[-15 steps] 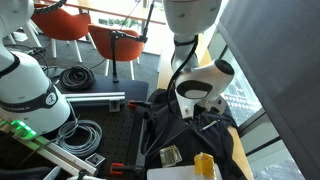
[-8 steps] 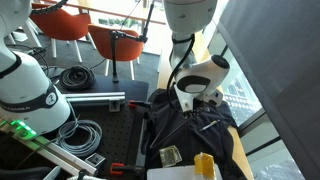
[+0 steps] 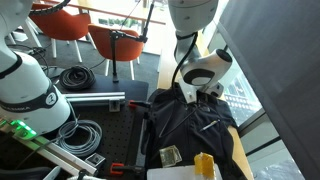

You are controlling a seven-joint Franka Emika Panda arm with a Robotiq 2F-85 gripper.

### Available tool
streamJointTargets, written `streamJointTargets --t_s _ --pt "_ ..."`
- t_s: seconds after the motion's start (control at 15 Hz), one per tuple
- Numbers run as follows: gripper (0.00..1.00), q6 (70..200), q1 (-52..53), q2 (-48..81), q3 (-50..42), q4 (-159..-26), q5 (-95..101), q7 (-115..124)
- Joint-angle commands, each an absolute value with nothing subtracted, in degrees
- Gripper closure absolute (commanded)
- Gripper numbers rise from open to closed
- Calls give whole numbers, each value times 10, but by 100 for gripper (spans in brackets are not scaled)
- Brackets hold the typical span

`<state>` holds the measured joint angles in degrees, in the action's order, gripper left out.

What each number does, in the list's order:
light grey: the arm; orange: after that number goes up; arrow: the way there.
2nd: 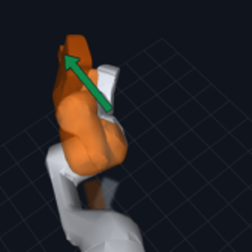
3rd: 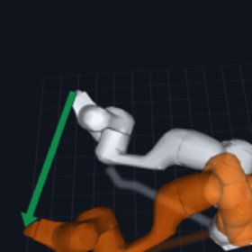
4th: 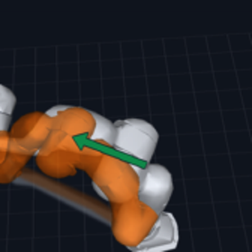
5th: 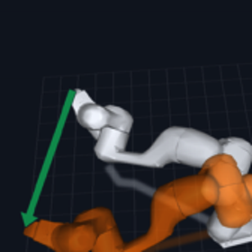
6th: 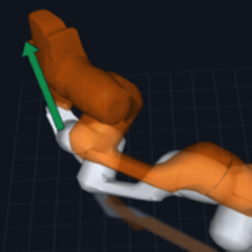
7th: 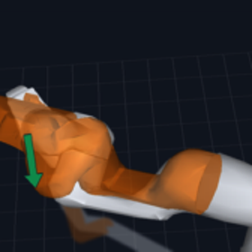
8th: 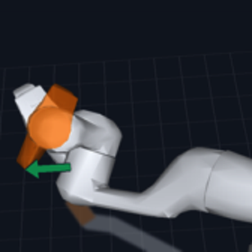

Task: Close the zip of the jersey

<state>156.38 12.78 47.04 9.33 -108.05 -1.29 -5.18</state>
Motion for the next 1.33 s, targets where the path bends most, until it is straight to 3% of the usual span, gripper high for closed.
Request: streamJointTargets --t_s 0.0,1.27 --pt "100 1535 140 500 109 -1019 -7 -38" --pt "100 1406 220 558 108 -861 -7 20"
